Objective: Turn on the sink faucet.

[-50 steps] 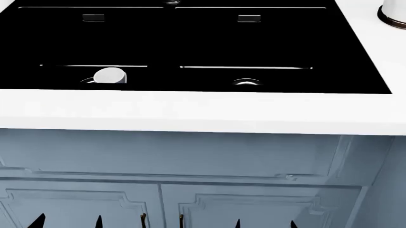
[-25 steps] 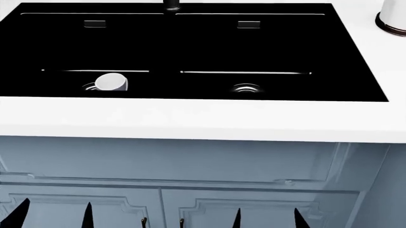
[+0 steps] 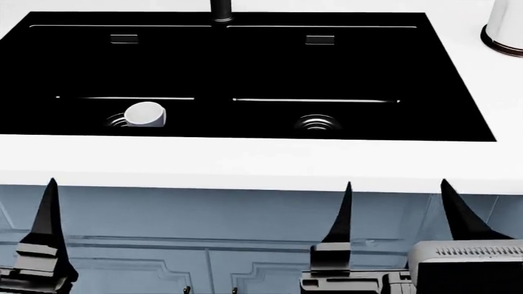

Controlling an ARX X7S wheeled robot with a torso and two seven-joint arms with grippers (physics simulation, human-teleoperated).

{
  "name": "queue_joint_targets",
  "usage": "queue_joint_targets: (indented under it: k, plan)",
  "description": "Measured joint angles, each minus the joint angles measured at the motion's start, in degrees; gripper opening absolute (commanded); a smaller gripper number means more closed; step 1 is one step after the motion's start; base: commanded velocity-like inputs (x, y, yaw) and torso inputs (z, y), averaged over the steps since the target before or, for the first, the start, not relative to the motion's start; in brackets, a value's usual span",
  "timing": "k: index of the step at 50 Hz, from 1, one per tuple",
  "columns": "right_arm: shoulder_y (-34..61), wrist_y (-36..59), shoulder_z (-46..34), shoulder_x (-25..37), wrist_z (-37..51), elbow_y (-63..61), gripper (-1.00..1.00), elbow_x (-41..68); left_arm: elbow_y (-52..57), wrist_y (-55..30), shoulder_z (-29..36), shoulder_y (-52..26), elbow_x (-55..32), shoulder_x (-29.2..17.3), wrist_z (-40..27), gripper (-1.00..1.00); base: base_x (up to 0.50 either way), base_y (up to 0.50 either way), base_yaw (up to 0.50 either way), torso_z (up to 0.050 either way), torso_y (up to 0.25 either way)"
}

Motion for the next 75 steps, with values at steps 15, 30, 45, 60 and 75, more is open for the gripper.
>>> queue_joint_targets:
  k: [15, 30, 45, 60, 75]
  plan:
    - [12.3, 14.6, 3.3, 12.5, 16.9, -9.1, 1.0, 21.8, 7.0, -11.1, -0.5, -15.0, -32.5, -16.3, -23.9, 1.0, 0.0, 0.4, 0.0, 0.05, 0.01]
    - [31.5, 28.5, 5.3, 19.1, 35.2, -9.2, 1.0, 48.5, 5.1, -18.5, -1.0, -30.7, -54.7, -23.9, -37.3, 1.0, 0.0, 0.0, 0.0, 0.05, 0.011]
    - [47.5, 36.5, 3.5, 22.2, 48.1, -6.0, 1.0, 66.0, 0.3, -23.3, 0.5, -44.4, -69.0, -27.5, -44.9, 1.0, 0.41, 0.0, 0.0, 0.05, 0.011]
    - [54.3, 37.8, -0.1, 22.8, 53.0, -4.2, 1.0, 71.4, -1.4, -23.4, -0.2, -45.9, -71.1, -29.2, -45.3, 1.0, 0.5, 0.0, 0.0, 0.05, 0.011]
    - [56.6, 37.1, -3.1, 22.9, 53.1, -3.2, 1.0, 70.9, -2.0, -22.5, -0.9, -44.2, -69.5, -30.1, -43.8, 1.0, 0.5, 0.0, 0.0, 0.05, 0.011]
